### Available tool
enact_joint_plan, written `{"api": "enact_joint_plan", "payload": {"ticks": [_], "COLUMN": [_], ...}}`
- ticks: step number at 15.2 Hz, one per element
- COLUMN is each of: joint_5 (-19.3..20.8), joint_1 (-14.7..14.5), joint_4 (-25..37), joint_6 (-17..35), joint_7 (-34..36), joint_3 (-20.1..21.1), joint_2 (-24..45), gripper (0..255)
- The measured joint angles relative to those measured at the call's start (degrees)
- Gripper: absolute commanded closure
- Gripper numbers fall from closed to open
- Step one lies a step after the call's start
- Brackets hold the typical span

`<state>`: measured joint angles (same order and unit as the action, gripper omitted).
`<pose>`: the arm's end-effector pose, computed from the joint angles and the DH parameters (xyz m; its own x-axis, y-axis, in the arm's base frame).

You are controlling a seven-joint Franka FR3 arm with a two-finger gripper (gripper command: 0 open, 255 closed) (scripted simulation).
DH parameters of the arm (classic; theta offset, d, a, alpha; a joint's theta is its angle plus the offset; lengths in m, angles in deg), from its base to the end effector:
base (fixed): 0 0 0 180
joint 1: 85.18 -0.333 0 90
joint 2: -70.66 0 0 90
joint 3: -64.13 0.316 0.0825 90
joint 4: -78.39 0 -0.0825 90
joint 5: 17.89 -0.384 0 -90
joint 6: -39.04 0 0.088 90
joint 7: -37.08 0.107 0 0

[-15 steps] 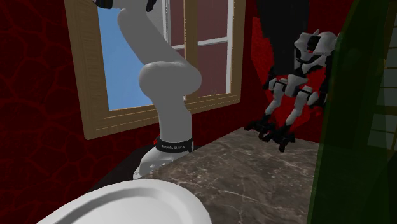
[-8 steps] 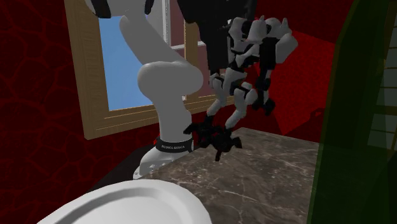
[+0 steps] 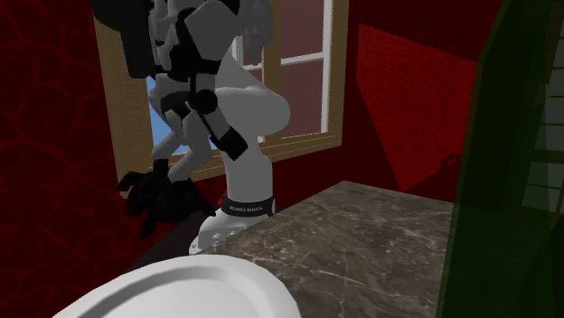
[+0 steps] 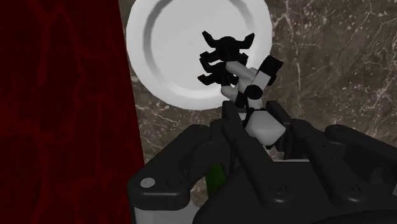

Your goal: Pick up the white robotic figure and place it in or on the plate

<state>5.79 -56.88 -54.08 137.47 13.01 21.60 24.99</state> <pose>0.0391 -0.3899 0.5366 0.8151 -0.5714 0.0957 -0.5684 -0.8207 -0.0589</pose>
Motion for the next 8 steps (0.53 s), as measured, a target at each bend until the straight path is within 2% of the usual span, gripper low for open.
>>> {"api": "enact_joint_plan", "payload": {"ticks": [3,8], "joint_5": [1.1,2.6], "joint_1": [0.4,1.0], "joint_4": [2.0,-1.2], "joint_6": [-0.9,2.1], "joint_7": [-3.0,-3.5], "joint_3": [-2.4,-4.3], "joint_2": [0.2,-0.2], "gripper": [255,255]}}
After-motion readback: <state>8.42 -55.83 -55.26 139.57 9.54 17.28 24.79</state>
